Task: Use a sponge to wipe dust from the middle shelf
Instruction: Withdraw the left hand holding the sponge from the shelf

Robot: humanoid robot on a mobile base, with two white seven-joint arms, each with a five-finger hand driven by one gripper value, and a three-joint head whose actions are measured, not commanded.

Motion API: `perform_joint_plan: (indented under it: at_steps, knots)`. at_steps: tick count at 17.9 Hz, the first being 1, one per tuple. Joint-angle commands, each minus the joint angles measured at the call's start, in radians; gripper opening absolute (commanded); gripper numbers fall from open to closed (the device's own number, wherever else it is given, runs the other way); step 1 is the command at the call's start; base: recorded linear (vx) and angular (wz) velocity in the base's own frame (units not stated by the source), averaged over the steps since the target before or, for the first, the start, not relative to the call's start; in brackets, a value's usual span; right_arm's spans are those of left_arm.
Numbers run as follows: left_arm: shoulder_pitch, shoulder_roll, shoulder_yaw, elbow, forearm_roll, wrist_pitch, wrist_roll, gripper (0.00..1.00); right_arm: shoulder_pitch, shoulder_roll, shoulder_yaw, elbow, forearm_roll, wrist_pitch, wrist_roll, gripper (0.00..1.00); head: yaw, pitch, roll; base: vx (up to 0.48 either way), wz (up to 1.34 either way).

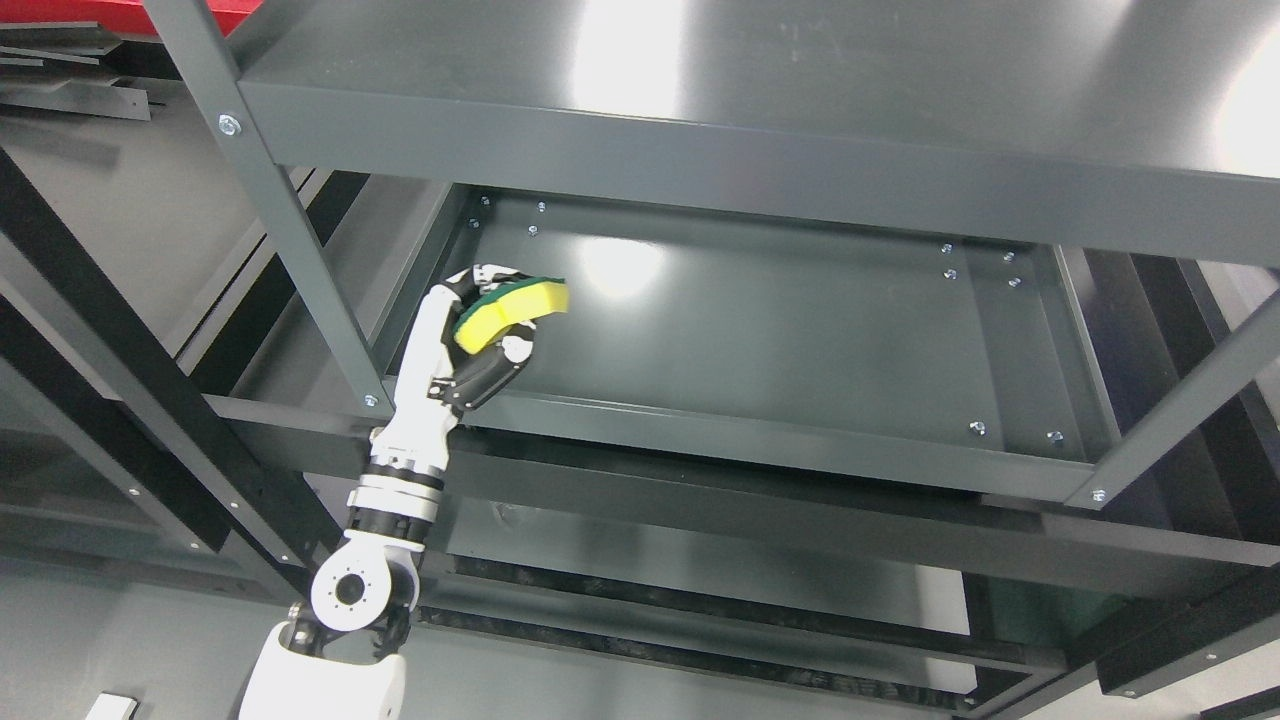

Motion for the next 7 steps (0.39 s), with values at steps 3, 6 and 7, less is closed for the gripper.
perform_joint_plan:
  at_steps: [3,6,7]
  knots:
    - [0.035,0.016,0.031,-0.065,0.054,-0.003,-0.001,0.0,0.0,-0.017,0.001,-0.017,0.0,0.0,0.0,1.0,0.0,0.0,0.0,0.0,0.0]
    - [0.035,0.016,0.016,-0.065,0.056,-0.003,-0.001,0.0,0.0,-0.017,0.001,-0.017,0.0,0.0,0.0,1.0,0.0,0.0,0.0,0.0,0.0]
    - [0.035,0.016,0.008,-0.064,0.056,-0.003,-0.001,0.0,0.0,-0.017,0.001,-0.017,0.0,0.0,0.0,1.0,0.0,0.0,0.0,0.0,0.0]
